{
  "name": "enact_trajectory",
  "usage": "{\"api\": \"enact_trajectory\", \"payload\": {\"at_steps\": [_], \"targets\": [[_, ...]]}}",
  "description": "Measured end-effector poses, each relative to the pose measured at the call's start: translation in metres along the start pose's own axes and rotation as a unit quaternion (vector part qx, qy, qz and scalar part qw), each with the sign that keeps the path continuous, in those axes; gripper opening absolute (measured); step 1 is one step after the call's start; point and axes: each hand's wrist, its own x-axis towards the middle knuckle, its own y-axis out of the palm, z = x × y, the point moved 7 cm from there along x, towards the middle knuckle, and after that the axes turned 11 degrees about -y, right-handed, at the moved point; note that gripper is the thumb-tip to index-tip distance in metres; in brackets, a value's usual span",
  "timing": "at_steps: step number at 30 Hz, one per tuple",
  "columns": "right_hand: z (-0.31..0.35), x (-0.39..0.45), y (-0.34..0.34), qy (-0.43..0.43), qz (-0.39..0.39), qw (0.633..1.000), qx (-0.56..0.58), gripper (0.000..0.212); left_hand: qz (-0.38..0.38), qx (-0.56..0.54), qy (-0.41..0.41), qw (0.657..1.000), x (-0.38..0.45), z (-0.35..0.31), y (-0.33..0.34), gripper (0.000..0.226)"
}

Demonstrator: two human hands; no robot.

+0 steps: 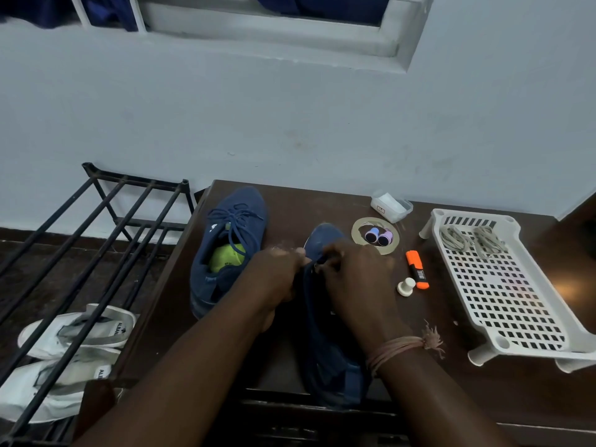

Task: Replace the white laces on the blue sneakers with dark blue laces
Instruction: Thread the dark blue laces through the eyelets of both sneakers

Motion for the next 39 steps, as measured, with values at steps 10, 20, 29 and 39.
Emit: {"api": "enact_trajectory", "payload": {"at_steps": [10,20,29,39], "targets": [[-0.024,-0.005,-0.014,0.097,0.091,0.991,-0.019,0.037,-0.056,-0.206,0.153,0.965,-0.025,-0.047,-0.013,0.019],[-0.043,-0.008,-0.013,0.168,0.056,0.982,0.068,0.073,-0.056,0.383,0.093,0.917,-0.028,-0.035,-0.009,0.048],[-0.045,-0.004,-0.006,0.166,0.063,0.980,0.091,0.055,0.186,-0.414,0.146,0.879,-0.025,-0.072,-0.024,0.046],[-0.048,-0.005,-0.006,0.159,0.034,0.983,0.087,0.059,-0.118,0.416,0.144,0.890,-0.021,-0.038,-0.017,0.047]]}}
